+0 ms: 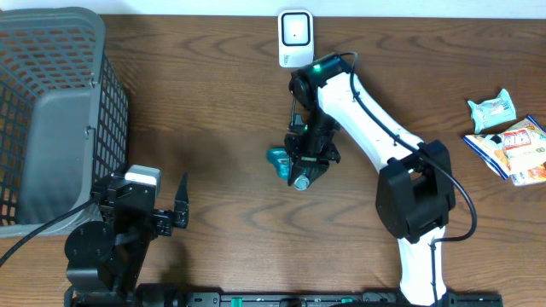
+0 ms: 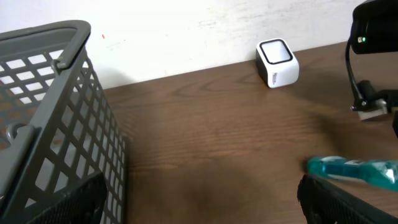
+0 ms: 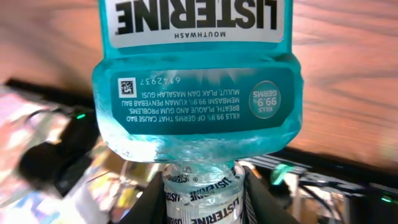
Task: Scan the item barcode
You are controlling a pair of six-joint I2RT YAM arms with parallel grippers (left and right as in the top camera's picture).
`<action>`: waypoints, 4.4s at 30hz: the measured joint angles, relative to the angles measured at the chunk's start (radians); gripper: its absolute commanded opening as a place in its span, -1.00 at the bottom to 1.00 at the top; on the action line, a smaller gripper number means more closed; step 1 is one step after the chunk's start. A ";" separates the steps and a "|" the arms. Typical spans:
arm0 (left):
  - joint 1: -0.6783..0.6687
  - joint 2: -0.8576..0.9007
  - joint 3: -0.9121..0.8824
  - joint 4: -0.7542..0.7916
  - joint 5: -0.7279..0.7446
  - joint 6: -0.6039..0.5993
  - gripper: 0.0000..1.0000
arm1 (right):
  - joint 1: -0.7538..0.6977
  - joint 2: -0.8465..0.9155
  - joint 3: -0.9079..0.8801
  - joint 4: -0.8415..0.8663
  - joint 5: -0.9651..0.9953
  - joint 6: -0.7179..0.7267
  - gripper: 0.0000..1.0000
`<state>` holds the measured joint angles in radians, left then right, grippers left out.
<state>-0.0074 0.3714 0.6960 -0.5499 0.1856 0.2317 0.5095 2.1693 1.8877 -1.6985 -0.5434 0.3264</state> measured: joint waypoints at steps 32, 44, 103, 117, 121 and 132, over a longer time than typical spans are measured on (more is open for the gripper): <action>0.000 0.000 0.000 0.000 0.000 0.000 0.96 | -0.141 0.000 0.000 0.000 -0.251 0.215 -0.72; 0.000 0.000 0.000 0.000 0.000 0.000 0.96 | -0.251 0.000 0.002 -0.003 -0.249 0.299 -0.46; 0.000 0.000 0.000 0.000 0.000 0.000 0.96 | -0.301 -0.185 -0.107 -0.003 0.199 0.397 -0.28; 0.000 0.000 0.000 0.000 0.000 0.000 0.95 | -0.273 -0.185 -0.029 -0.003 0.209 0.381 0.05; 0.000 0.000 0.000 0.000 0.000 0.000 0.96 | -0.272 -0.185 0.029 -0.003 0.200 0.381 0.06; 0.000 0.000 0.000 0.000 0.000 0.000 0.95 | -0.257 -0.330 0.294 0.008 0.293 0.338 0.19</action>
<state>-0.0074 0.3714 0.6960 -0.5499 0.1856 0.2317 0.2523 1.8397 2.1822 -1.6905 -0.2504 0.6643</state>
